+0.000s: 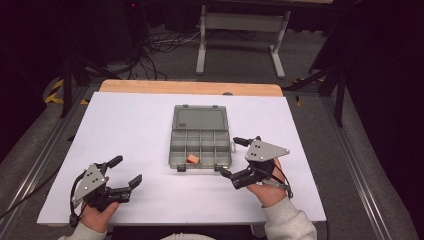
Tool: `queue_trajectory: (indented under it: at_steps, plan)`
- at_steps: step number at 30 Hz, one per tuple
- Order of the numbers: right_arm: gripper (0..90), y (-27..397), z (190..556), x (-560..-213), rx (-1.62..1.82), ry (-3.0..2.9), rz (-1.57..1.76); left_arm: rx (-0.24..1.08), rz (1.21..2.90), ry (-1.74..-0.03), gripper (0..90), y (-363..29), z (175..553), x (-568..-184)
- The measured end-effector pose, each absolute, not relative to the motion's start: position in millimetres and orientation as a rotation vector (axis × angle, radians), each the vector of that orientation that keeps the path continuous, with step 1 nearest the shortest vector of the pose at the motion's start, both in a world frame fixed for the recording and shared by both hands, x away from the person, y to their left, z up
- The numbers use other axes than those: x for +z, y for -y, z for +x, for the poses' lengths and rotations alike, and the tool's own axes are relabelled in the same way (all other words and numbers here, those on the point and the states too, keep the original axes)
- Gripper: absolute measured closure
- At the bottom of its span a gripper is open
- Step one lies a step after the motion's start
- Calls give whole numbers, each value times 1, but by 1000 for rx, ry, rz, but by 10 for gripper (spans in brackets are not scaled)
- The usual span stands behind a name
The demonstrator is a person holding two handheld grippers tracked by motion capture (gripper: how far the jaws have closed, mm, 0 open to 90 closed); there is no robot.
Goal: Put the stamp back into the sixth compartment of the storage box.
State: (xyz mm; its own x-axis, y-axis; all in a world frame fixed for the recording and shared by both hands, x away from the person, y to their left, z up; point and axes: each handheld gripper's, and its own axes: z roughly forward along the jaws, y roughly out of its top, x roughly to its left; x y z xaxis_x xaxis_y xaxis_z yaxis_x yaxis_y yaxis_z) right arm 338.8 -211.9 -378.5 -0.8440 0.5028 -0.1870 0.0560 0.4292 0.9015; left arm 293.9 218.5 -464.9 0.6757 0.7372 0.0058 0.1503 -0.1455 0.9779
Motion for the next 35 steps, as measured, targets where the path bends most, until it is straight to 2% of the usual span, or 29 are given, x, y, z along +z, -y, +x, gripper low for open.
queue_trajectory:
  at_steps: [22,35]
  plan:
    - [11,254,314,-449,1520,-2091,669,599,1660,-731,115,-217,295,-466]
    - [10,254,316,-456,1540,-2086,702,597,1654,-733,109,-218,296,-467]
